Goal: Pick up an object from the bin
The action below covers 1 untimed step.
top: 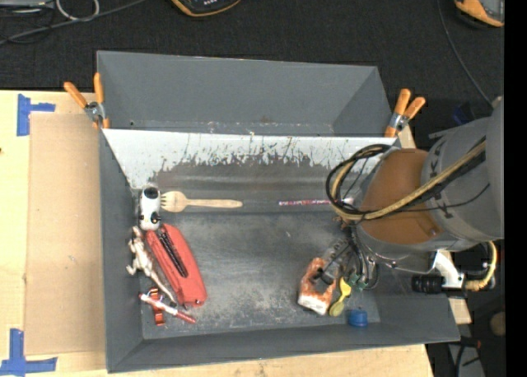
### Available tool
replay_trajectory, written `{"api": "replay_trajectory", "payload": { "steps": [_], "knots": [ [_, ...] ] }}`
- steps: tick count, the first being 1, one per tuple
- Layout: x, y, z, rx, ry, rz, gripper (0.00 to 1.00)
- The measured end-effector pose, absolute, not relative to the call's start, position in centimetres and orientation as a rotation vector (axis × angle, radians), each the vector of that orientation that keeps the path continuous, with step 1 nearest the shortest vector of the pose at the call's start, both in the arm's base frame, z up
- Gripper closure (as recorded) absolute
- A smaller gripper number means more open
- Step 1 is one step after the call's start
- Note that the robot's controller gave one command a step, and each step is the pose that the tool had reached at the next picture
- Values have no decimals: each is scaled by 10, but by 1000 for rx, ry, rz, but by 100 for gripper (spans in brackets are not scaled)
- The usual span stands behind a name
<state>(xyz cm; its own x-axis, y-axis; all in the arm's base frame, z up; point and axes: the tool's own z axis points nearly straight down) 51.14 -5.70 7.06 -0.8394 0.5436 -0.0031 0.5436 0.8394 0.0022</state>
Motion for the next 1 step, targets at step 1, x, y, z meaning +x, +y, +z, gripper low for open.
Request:
{"api": "replay_trajectory", "payload": {
  "steps": [1],
  "knots": [
    [511, -57, 71, 888, 3010, 2, 100]
  ]
}}
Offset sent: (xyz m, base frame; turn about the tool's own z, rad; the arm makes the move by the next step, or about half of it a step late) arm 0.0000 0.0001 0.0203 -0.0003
